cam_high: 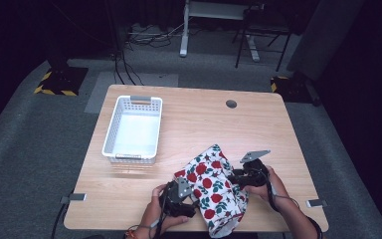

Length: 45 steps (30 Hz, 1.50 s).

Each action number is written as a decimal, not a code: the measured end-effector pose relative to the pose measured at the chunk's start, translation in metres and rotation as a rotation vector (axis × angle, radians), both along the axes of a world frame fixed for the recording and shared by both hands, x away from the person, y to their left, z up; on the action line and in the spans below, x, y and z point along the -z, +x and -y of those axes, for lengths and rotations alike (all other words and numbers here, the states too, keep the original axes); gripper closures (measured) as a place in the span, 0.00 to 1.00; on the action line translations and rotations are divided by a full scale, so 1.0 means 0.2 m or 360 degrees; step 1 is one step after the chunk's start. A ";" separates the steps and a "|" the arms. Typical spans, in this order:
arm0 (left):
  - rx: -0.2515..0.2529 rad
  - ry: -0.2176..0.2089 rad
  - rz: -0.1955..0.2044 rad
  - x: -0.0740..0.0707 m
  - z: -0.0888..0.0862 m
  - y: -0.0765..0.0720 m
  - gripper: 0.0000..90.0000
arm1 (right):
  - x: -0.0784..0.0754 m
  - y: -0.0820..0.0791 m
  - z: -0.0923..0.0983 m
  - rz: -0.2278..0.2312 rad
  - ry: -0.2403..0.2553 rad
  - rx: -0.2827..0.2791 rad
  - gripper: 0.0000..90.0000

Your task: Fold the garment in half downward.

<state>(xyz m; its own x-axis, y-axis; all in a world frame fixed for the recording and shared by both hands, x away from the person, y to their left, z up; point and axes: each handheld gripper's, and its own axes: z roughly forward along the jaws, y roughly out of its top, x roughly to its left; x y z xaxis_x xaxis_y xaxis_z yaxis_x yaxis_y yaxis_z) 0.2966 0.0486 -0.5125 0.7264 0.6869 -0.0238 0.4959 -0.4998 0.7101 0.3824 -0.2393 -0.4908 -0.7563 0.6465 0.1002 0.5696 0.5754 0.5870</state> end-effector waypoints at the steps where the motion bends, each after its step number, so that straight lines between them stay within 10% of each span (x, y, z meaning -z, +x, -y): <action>1: -0.0016 -0.0019 -0.0008 0.00 -0.02 0.02 0.29 | 0.00 0.00 0.00 -0.0016 0.0012 -0.0005 0.69; 4: -0.0031 -0.0030 -0.0002 0.00 -0.06 0.08 0.29 | -0.01 0.01 -0.01 -0.0030 -0.0039 -0.0060 0.57; 13: -0.0135 -0.0042 0.0010 0.00 -0.16 0.21 0.31 | -0.19 0.01 -0.03 0.0304 0.0032 -0.0169 0.47; 24: 0.0151 -0.0135 0.0008 -0.10 -0.10 -0.02 0.29 | -0.14 0.15 -0.23 -0.0074 0.0137 -0.0223 0.39; 32: 0.0145 -0.0015 0.0100 -0.09 0.18 -0.20 0.32 | -0.10 0.16 -0.29 -0.0035 0.0037 -0.0295 0.97; 45: -0.0186 0.0167 0.0260 -0.09 0.06 0.02 0.53 | -0.27 0.20 -0.28 0.0161 0.0141 -0.0206 0.98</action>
